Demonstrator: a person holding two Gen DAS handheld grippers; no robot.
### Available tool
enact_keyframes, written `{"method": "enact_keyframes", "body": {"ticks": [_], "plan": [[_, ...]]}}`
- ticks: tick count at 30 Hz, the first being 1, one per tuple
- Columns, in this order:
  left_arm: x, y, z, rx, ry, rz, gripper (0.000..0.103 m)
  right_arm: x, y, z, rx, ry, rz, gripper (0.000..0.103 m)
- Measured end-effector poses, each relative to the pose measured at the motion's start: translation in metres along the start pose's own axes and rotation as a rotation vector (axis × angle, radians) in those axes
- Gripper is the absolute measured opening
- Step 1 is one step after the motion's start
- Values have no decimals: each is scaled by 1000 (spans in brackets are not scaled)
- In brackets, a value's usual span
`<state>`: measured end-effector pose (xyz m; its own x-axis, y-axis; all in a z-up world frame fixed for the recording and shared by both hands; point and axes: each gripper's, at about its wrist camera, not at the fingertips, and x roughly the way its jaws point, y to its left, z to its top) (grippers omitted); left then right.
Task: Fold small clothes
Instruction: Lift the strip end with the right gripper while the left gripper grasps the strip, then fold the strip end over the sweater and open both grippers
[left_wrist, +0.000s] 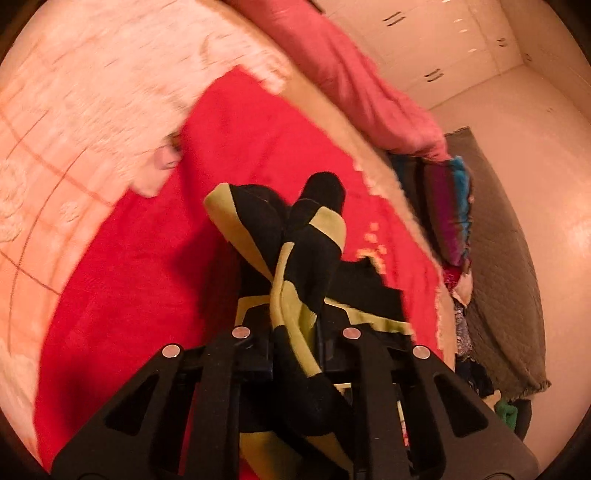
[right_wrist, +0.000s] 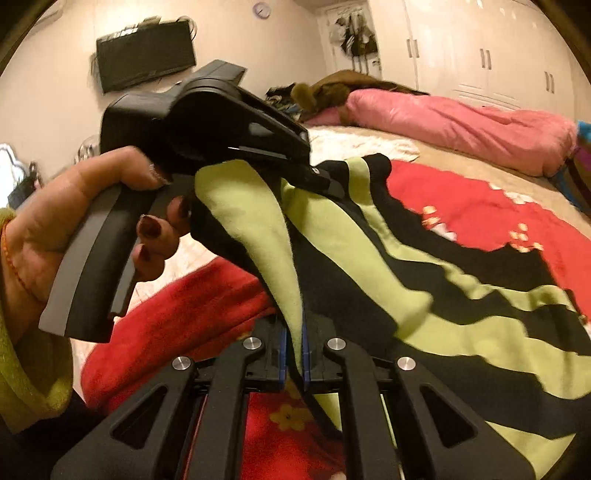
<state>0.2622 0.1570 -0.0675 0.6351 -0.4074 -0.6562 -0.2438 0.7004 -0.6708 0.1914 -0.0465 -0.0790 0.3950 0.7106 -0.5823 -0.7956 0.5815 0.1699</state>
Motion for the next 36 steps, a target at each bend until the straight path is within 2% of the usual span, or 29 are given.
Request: {"method": "enact_keyframes", "body": {"ticks": [5,11,16,19,20,22,23,24,28,30,32,34,36], "plan": [[-2,-59,-8,82,-16,-35,8,-43,-26,0,61,-57,-21,5],[26,-123,-25,161,19,-44,8,-89,-58,-16,123,-98,-70,5],[67,-172,-53,254,74,10,8,-113,-91,-41,199,-86,-119,5],[94,-190,-74,292,111,44,12,-118,-114,-64,318,-55,-108,4],[102,-195,-79,300,123,45,15,-118,-121,-71,359,-47,-99,4],[115,-206,-94,330,149,35,32,-118,-134,-86,448,-29,-82,5],[119,-210,-99,336,158,14,54,-117,-142,-94,502,-26,-63,5],[120,-213,-103,344,166,8,67,-118,-149,-101,552,-24,-49,5],[109,-220,-116,413,128,29,67,-121,-169,-123,711,-24,13,5],[95,-215,-116,407,76,39,68,-124,-167,-124,702,-27,20,5],[79,-201,-115,395,12,92,69,-129,-166,-125,690,-26,22,5],[64,-177,-116,375,-61,179,70,-134,-165,-128,702,-20,31,6],[58,-154,-120,358,-96,250,70,-144,-168,-130,685,-14,29,7]]}}
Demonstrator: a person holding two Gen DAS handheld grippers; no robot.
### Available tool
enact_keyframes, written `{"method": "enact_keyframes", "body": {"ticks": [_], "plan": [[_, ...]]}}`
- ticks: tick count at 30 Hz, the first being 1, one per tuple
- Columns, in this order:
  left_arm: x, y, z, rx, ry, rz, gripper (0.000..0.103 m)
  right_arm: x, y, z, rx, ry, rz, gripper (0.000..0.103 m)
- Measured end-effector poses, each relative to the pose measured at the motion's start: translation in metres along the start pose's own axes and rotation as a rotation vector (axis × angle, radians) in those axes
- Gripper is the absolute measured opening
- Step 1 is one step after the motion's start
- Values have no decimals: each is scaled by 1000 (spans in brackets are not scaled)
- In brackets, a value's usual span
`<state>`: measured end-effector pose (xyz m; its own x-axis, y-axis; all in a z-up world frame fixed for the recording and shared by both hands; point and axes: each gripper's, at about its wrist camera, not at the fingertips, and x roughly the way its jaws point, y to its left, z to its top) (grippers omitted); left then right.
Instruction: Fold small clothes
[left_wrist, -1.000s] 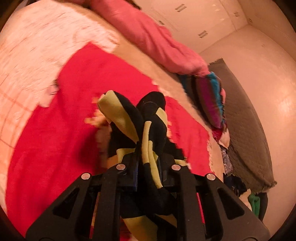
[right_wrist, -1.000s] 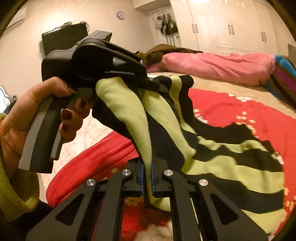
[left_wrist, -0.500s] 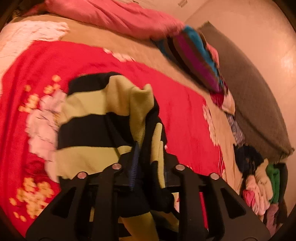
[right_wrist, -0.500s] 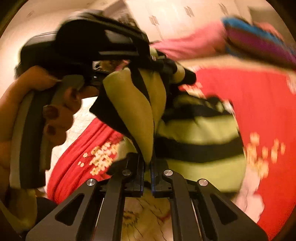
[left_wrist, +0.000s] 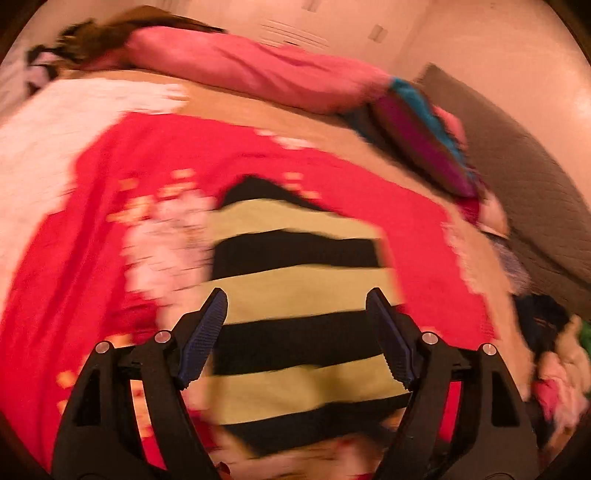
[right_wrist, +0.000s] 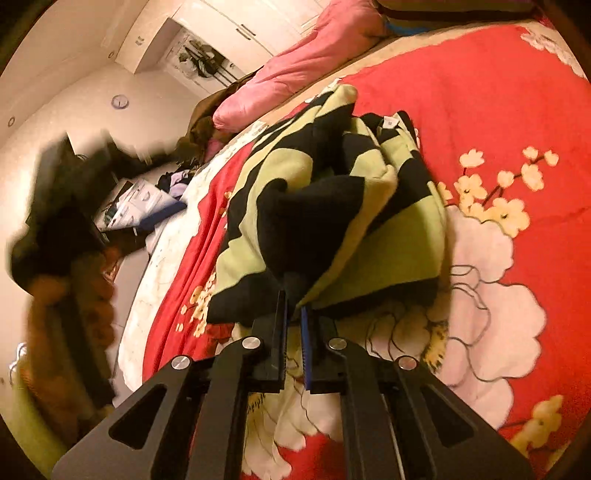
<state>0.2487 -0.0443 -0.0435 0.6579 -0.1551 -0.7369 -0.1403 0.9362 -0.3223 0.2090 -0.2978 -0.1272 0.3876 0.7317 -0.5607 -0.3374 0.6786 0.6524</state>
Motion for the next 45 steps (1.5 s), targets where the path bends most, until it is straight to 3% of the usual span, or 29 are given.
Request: {"method": "enact_keyframes", "body": {"ticks": [4,6,7,8,11,15,19,23,28,30,32,34,40,45], "plan": [[6,37,-28,-19,20,84,70,-42,-4,10,-7,-71,-24,10],[10,44,-35,-25,28,92,70,-62,-3,21,-12,-129,-54,34],[13,48,-38,-31,36,79,70,-61,-5,32,-13,-137,-59,57],[14,50,-39,-32,37,71,70,-60,-6,43,-14,-134,-52,60],[10,50,-42,1,12,42,71,-46,-8,79,-2,-100,-36,62],[11,38,-48,49,-1,15,73,-10,-8,123,-13,-49,-113,64],[13,25,-49,105,-9,-4,73,19,-17,144,3,22,-150,66],[16,16,-52,169,-19,3,74,47,-25,156,41,87,-155,66],[20,16,-53,179,-16,-21,74,74,-30,156,57,163,-153,66],[21,18,-53,175,-19,-35,74,76,-28,153,47,163,-140,55],[22,18,-53,176,-18,-49,74,76,-19,151,12,157,-110,31],[23,18,-53,179,-18,-49,74,70,-6,149,-49,135,-98,21],[20,14,-52,184,-37,-90,74,34,35,153,-210,-6,-82,15],[24,10,-55,201,-13,-89,74,37,6,152,-209,17,-211,15]]}}
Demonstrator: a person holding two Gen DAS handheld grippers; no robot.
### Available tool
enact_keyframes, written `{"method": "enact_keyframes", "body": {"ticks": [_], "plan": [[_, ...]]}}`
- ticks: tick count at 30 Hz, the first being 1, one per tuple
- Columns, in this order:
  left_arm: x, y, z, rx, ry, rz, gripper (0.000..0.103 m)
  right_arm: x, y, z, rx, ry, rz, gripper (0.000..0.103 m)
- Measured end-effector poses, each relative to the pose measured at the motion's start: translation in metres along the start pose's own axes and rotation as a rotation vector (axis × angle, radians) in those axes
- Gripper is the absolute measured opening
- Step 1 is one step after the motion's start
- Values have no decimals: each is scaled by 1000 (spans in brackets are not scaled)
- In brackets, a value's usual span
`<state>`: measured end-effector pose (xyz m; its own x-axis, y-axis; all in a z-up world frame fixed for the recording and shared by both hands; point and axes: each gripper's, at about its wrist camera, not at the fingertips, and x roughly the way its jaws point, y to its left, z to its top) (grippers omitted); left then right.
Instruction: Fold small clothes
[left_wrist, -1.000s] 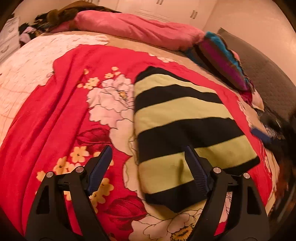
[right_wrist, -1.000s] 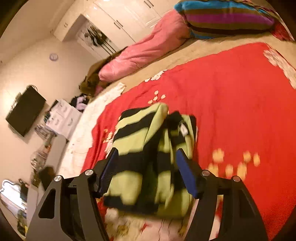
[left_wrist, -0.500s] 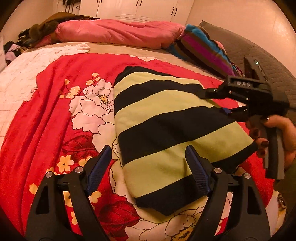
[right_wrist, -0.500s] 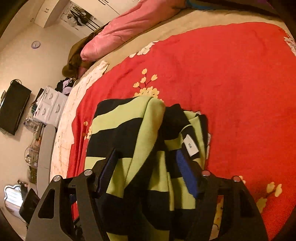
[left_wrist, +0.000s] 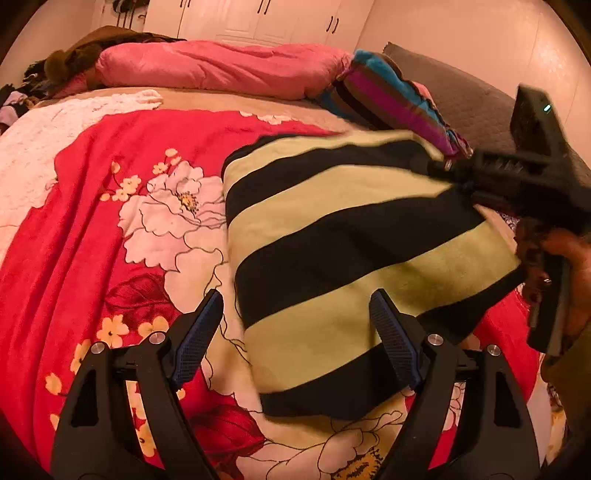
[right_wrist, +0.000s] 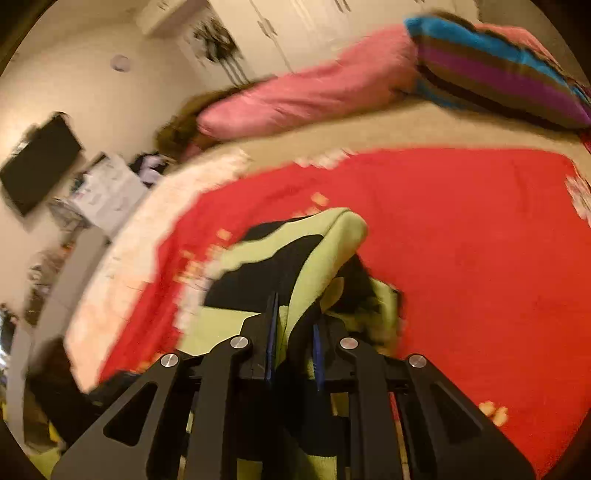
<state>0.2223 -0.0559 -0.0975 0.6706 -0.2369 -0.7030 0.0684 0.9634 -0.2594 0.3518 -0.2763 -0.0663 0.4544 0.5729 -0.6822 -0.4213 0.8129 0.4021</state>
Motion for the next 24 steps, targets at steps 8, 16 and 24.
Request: {"method": "enact_keyframes", "body": {"ticks": [8,16,24], "plan": [[3,7,-3,-23,26,25,75,2,-31,-26,130,0,-49,37],[2,19,-3,-95,53,16,80,-46,-31,-69,189,-34,48,64],[6,23,-8,-121,81,10,82,-40,-17,-93,199,39,113,31]]}}
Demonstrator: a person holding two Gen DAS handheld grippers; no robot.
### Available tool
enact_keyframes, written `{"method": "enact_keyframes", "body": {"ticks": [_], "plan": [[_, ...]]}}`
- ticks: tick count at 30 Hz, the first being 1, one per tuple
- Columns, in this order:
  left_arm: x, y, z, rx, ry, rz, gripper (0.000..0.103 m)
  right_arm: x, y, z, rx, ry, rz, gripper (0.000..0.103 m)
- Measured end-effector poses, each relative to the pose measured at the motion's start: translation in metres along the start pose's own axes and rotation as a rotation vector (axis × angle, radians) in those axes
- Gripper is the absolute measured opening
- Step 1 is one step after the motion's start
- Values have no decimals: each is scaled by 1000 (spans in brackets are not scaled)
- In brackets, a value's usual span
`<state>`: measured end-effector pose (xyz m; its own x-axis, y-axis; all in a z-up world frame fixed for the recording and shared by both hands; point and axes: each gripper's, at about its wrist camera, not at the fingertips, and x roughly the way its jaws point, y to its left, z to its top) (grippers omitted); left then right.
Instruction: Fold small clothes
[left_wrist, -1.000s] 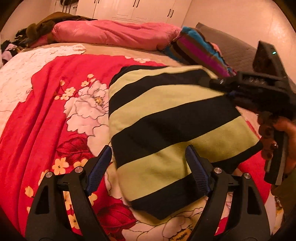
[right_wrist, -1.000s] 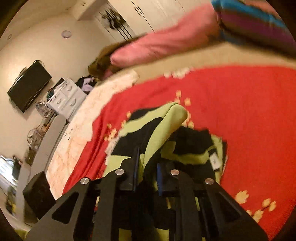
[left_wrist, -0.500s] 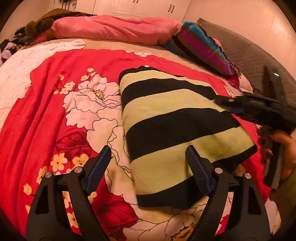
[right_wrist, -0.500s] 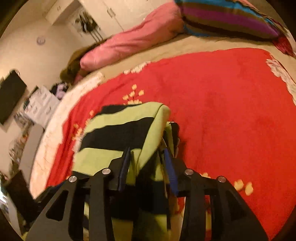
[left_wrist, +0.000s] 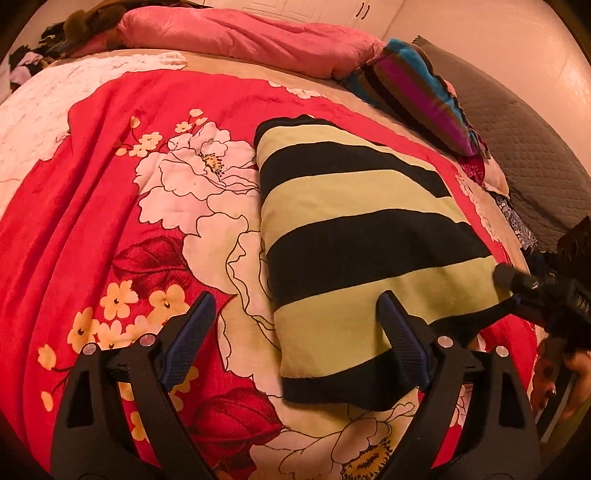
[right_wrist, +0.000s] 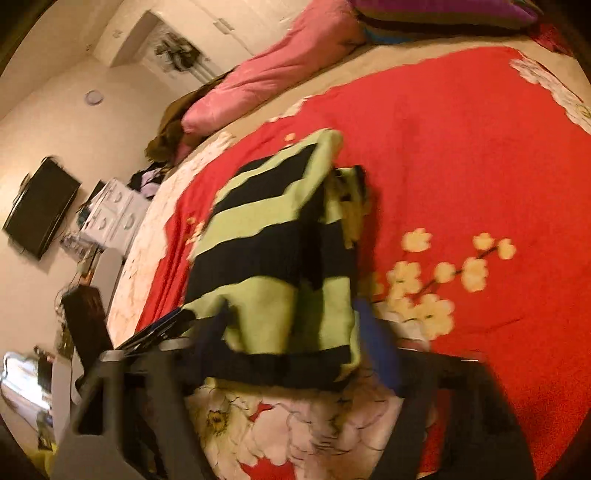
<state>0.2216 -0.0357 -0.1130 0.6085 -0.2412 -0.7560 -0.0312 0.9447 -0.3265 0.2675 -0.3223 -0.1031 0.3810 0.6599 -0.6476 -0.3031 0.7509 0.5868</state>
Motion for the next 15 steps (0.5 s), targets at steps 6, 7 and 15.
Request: {"method": "enact_keyframes", "body": {"ticks": [6,7,15], "plan": [[-3,5,1,-8,-4,18,82,-1,19,-6,17,0,28,17],[-3,6,1,-8,-3,17,82,1,16,-6,16,2,-9,17],[-3,-5,0,48,-6,41,83,8,2,-14,-40,-21,-179,27]]}}
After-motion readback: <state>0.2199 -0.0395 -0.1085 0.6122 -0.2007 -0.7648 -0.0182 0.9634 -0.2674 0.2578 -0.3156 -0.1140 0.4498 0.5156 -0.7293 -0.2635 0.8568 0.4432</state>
